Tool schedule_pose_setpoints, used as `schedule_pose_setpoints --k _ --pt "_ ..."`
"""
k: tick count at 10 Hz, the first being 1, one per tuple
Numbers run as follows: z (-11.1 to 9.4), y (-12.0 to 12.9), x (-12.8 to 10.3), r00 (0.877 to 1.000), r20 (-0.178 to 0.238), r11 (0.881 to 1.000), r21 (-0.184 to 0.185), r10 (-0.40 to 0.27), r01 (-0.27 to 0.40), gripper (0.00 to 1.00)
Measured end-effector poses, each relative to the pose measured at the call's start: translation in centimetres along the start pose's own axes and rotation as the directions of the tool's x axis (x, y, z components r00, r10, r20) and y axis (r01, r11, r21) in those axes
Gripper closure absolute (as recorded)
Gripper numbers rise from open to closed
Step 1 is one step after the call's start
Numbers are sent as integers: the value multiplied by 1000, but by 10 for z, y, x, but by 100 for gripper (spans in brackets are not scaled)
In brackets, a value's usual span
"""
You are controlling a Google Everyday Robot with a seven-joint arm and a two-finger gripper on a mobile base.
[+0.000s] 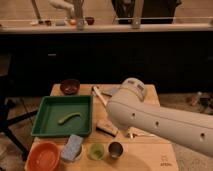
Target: Wipe red bowl with sponge
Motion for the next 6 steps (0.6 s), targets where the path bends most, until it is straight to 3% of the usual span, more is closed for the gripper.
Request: schedule_pose_setpoints --k 2,4,6 --pt "9 -15 -10 997 52 998 13 -65 65 38" --pt "18 -43 -33 985 109 991 28 -137 134 38" --pt "28 -82 -69 956 180 973 52 -230 224 38"
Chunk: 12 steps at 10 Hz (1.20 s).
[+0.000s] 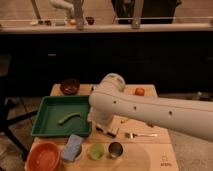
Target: Wipe red bowl with sponge
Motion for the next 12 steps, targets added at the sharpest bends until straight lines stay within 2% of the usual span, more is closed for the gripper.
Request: schedule_pose_setpoints --k 2,4,7,12 --pt "11 -28 -18 996 46 997 2 -72 72 38" --pt "25 -52 -39 984 99 989 -1 -146 147 38" --pt "40 -58 -55 971 149 981 -26 -187 193 38" --pt "51 -50 -70 970 141 974 -82 -198 211 38"
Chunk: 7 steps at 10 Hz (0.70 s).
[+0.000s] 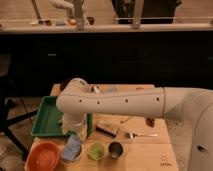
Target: Wipe red bowl with sponge
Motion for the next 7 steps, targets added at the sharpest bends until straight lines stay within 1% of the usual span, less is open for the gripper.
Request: schedule_pose_setpoints --k 2,4,7 --pt "8 3 -2 1000 -1 1000 -18 1 -1 38" --pt "19 5 -4 1000 6 1000 -12 -7 7 38" --pt "27 5 -5 1000 19 1000 -3 -11 11 38"
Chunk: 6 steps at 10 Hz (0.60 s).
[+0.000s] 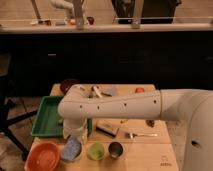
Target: Wipe red bowl with sponge
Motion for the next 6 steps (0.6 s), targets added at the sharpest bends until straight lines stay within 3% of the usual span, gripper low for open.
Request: schedule_pose_setpoints --k 6 --pt "14 0 3 1000 3 1000 -29 7 -7 38"
